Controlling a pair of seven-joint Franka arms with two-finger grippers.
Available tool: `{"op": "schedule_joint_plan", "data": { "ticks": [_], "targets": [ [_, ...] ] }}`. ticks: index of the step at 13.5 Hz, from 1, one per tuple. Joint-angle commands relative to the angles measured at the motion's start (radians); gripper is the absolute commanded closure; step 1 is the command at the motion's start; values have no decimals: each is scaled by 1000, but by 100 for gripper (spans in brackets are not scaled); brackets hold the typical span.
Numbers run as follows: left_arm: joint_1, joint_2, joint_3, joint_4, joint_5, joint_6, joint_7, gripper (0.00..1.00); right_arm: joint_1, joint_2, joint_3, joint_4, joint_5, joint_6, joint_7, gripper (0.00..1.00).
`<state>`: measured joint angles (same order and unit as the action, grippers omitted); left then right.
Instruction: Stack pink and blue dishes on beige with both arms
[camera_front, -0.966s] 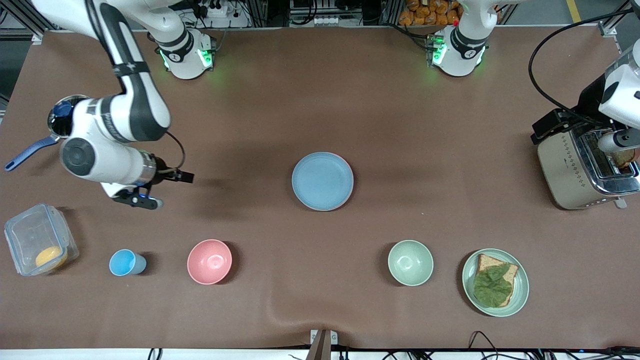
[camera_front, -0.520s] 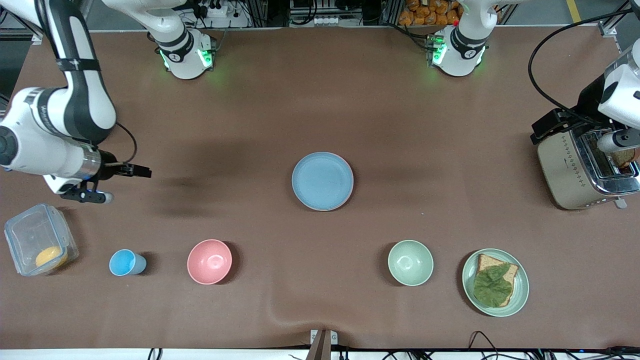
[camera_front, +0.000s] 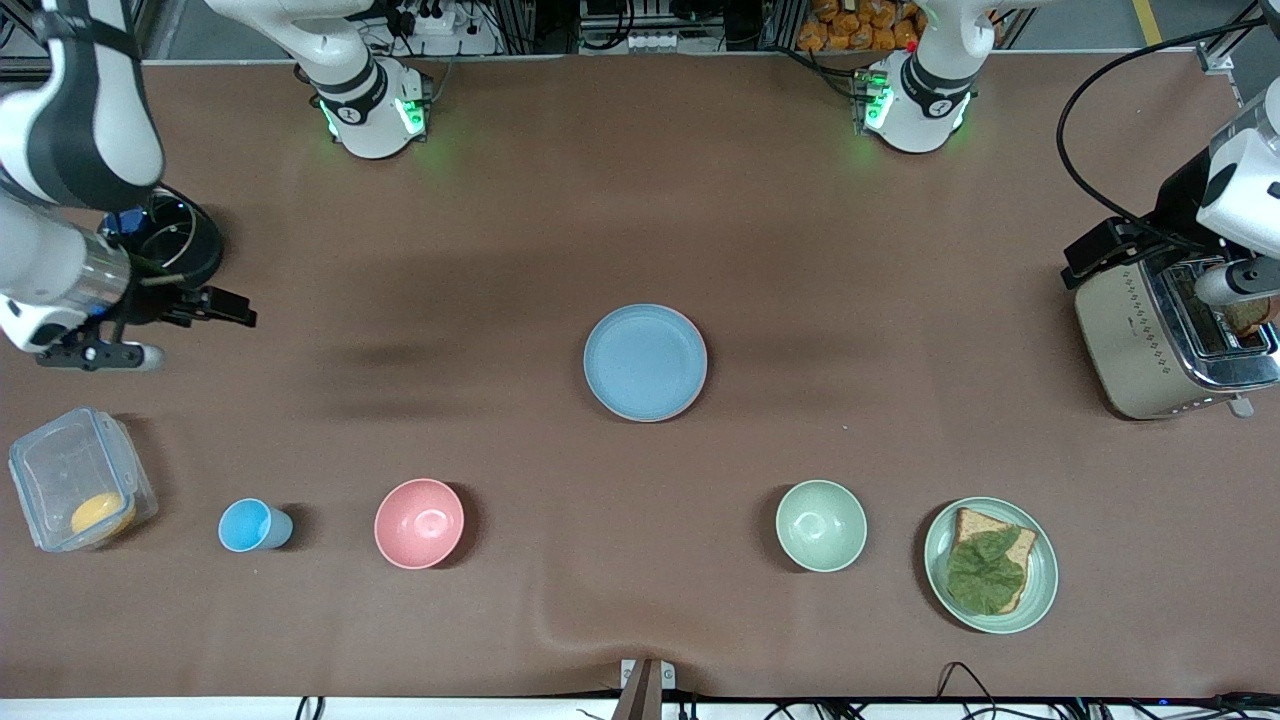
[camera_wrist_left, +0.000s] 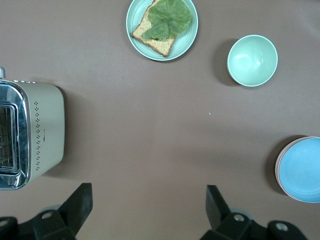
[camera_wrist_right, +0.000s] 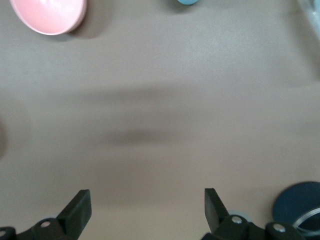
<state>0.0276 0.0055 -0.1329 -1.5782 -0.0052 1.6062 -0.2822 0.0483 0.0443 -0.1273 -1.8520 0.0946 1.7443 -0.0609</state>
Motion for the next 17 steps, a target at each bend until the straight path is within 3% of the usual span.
{"op": "schedule_joint_plan", "data": {
  "ticks": [1,5,11,13,17],
  "targets": [
    [6,-6,-1,3,-24,-8,26,0,-8,-3,9,123,-21,-130,29,0],
    [0,1,-7,4,-18,-8,26,0,-4,-7,18,253,-19,-256,-25,0],
    [-2,-1,-10,4,-15,-8,26,0,5,-26,28,260,-29,-258,-77,0],
    [-3,-2,-10,4,-15,-8,26,0,10,-52,40,258,-99,-259,-63,0],
    [-2,-9,-8,4,-9,-14,58,0,8,-61,38,258,-107,-236,-2,0]
  ]
}}
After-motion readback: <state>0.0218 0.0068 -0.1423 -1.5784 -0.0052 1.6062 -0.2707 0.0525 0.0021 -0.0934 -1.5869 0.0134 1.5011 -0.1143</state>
